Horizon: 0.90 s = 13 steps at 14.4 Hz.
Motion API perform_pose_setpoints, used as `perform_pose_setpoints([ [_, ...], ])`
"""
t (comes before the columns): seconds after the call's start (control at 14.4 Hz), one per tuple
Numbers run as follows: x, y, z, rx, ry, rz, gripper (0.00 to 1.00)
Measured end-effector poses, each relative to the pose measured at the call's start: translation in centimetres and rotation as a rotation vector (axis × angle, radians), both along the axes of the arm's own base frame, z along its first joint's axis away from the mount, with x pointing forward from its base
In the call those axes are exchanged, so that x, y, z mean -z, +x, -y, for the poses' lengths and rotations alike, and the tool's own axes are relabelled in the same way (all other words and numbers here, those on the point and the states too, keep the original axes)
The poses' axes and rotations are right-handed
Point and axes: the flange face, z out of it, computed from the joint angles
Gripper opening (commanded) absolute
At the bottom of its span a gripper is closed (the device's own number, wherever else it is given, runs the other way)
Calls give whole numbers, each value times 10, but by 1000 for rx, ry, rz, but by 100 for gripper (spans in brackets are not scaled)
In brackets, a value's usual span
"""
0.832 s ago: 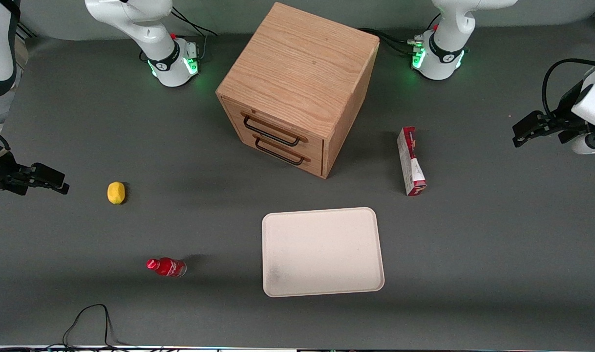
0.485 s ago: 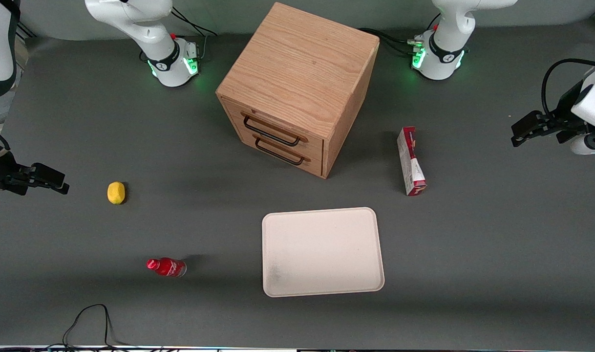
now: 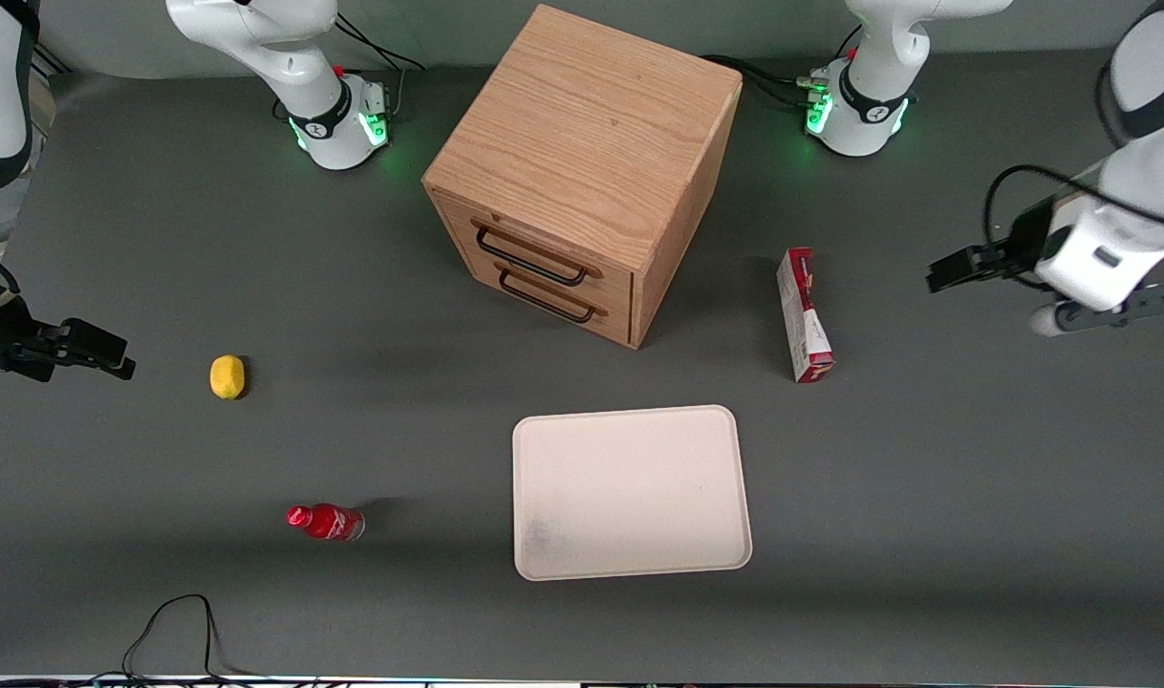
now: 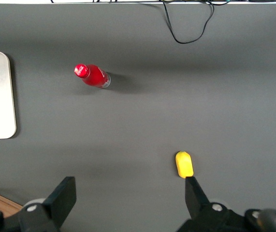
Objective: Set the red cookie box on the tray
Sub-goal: 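Move the left gripper down to the standing red cookie box, then close the left gripper on the cookie box's lower end and lift it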
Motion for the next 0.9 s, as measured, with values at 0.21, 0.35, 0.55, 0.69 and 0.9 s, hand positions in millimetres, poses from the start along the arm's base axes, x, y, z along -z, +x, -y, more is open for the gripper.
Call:
perform_pose_setpoints([
  [0.21,61,-13,46,-34,22,1,100],
  [0.35,100,-32,75,-38,57,-2,100],
  [0.55,151,-62,104,-31,99,38,100],
  [0.69,186,-80,106,-21,99,73,100],
  [0.9,229,-101,101,6,108,104,100],
])
